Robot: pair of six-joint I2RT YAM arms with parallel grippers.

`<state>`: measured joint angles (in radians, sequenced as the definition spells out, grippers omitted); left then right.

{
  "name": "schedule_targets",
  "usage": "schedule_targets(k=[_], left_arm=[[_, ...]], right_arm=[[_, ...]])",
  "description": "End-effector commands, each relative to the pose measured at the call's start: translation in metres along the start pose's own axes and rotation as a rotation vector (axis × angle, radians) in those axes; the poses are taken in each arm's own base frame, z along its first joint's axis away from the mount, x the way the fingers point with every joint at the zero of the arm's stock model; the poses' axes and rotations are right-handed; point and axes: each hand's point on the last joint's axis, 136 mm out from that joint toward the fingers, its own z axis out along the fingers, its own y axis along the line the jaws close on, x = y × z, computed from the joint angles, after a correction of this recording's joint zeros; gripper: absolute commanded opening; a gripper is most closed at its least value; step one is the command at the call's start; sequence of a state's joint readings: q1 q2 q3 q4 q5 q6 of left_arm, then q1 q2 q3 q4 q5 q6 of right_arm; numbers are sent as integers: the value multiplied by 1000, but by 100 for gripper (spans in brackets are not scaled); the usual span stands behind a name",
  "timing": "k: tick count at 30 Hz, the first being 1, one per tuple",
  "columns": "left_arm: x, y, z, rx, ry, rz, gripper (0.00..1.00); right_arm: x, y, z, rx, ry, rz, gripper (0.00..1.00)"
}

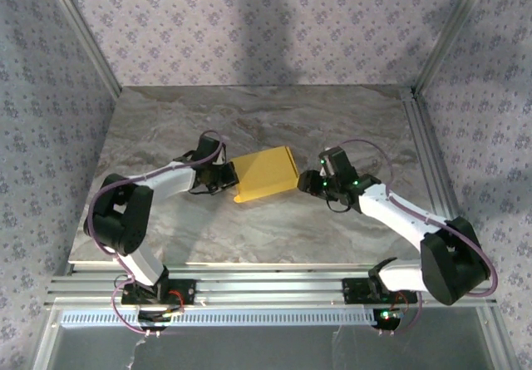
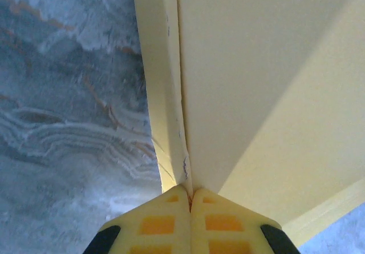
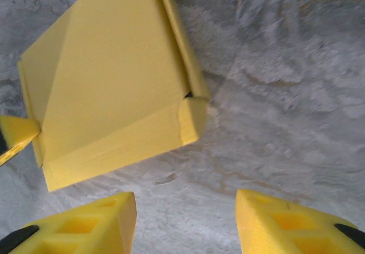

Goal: Fold the paper box

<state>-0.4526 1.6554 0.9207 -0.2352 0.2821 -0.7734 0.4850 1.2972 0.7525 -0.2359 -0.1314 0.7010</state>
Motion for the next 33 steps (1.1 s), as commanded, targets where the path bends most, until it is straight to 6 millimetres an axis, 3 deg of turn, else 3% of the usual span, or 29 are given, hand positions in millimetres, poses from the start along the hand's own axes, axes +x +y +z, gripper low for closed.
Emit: schedule_targets(k=[1, 3, 6, 12, 15, 19, 28, 33], left_arm=[[20, 9, -12, -41, 114, 26, 0], [21, 13, -14, -36, 145, 27, 0], [23, 16, -15, -10, 187, 28, 0], [23, 20, -22, 35, 212, 13, 0], [23, 14, -25, 80, 234, 4, 0], [23, 4, -31, 138, 264, -26, 0], [16, -19, -45, 267, 292, -89, 0], [15, -26, -50, 290, 310, -104, 0]], right_arm=[[-25, -2, 3, -48, -36, -85, 54], [-31, -6, 11, -18, 23, -118, 54], [-38, 3, 24, -48, 64, -171, 55], [-33, 22, 48, -189, 154, -108, 57], [-29, 31, 48, -239, 166, -75, 60], [-32, 19, 45, -241, 178, 0, 68], [-37, -4, 37, -286, 277, 271, 71], [-33, 1, 33, -329, 284, 317, 72]])
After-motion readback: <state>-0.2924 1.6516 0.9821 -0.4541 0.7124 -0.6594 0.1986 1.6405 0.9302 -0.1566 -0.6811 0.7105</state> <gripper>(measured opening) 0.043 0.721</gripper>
